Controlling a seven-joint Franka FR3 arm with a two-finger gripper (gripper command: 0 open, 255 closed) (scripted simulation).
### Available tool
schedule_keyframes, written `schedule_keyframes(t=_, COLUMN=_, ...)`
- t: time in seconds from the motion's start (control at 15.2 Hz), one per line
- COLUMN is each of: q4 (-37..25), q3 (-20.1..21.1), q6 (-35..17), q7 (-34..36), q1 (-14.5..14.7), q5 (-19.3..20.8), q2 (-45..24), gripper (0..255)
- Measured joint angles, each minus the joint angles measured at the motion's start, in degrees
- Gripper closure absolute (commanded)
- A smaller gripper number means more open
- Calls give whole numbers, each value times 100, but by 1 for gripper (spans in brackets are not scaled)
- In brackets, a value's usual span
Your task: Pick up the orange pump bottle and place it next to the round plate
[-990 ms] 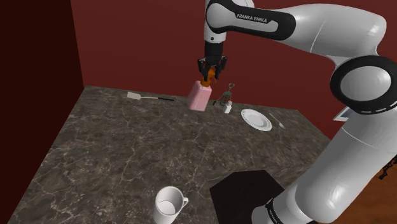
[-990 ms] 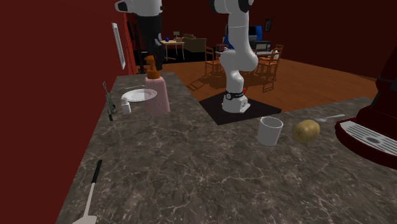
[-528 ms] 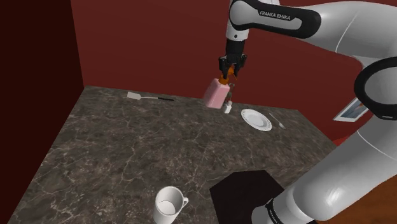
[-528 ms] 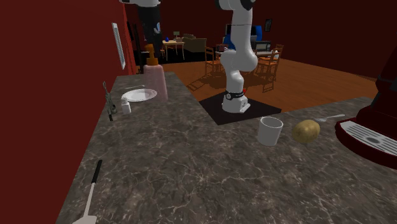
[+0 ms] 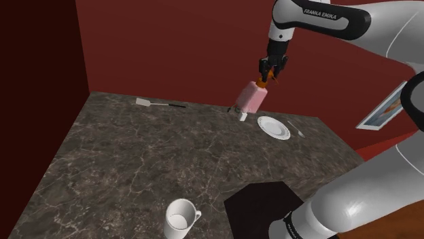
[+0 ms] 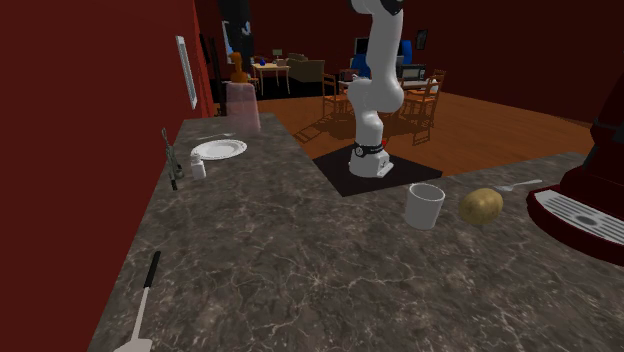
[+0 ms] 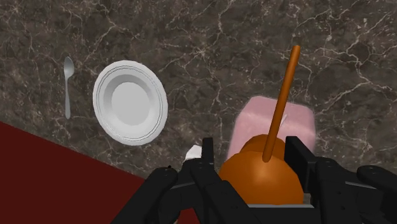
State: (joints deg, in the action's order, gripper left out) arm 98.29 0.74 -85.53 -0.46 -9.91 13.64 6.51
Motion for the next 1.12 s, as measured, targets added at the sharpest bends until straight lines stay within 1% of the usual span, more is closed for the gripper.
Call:
schedule_keyframes(t=0.73, q4=-317, q3=-778, q6=264, q7=-1491, q1=-593, q5=243, q2=313, gripper=255)
schedule_keyframes(t=0.92, q4=-535, q3=-1022, q6=330, q7=-1944, q1=-765, q5=298, q2=283, gripper=255)
schedule_keyframes(t=1.12, q4=-945, q3=-1281, q6=453, q7=-2443, q1=-947, q5=321, q2=124, gripper=255)
